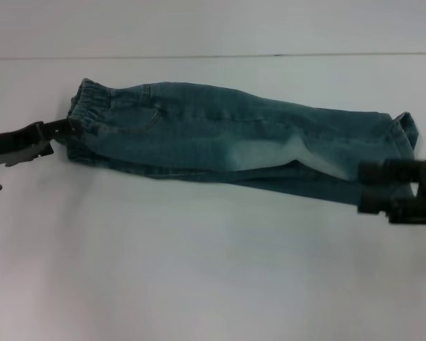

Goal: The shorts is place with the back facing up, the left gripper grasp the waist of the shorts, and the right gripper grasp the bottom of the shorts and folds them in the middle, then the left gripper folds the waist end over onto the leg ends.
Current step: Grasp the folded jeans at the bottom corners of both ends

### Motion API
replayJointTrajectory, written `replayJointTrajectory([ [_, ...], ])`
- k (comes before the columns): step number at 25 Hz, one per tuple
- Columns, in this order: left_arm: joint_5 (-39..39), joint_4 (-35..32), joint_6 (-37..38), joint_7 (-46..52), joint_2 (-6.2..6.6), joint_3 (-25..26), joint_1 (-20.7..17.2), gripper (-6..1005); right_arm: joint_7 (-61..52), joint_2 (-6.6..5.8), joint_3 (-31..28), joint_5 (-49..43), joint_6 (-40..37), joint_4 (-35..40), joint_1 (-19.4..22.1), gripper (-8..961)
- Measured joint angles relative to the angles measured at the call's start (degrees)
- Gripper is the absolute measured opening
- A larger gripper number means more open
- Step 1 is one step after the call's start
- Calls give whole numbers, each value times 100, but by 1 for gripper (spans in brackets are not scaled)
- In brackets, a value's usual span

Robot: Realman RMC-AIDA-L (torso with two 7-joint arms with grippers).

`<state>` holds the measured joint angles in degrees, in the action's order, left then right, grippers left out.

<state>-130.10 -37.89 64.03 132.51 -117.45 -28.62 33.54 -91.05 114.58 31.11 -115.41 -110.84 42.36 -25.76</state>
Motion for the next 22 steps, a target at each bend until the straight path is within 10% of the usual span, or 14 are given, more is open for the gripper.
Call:
replayJointTrajectory([
  [22,-447,628,-1137,1054,-40,-152,544,910,34,304,175,-369,497,-124,-130,761],
])
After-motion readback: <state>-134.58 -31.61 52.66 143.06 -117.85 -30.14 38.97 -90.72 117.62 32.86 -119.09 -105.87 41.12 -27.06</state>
